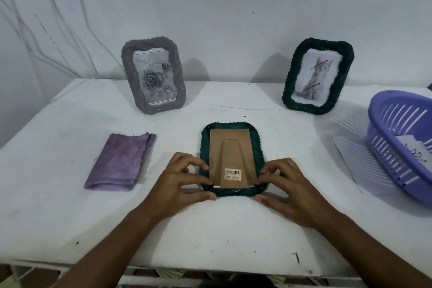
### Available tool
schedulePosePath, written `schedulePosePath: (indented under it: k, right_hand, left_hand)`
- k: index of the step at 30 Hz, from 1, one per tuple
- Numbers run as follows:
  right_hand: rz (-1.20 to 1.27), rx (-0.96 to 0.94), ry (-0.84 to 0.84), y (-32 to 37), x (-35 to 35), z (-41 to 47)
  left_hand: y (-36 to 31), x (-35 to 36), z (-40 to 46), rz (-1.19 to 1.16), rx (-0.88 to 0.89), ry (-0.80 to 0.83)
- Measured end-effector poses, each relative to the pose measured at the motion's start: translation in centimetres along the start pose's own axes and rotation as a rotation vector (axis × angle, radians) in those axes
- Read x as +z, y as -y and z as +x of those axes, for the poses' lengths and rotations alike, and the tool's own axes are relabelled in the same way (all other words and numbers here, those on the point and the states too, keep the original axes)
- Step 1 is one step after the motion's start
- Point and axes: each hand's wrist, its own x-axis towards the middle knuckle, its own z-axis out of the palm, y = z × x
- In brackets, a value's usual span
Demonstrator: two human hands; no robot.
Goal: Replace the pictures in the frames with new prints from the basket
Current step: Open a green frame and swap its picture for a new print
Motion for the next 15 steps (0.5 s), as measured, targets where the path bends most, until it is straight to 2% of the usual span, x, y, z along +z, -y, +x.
schedulePosePath:
  k: [7,12,15]
  right_hand:
    - [0.067,0.015,0.091,0.02,-0.34,0.29]
    - [0.029,-0.004,0.096,0.02,-0.28,0.25]
    - [0.089,0.047,0.095,0.15,-0.5,0.44]
  left_hand:
    - [-0.26,-0.08,0.24,-0.027,-0.011,0.065]
    - [-0.27,-0.13,0.22,-0.032,0.018,0.085]
    - [-0.3,-0.19,0.22,-0.04,-0.017,0.072]
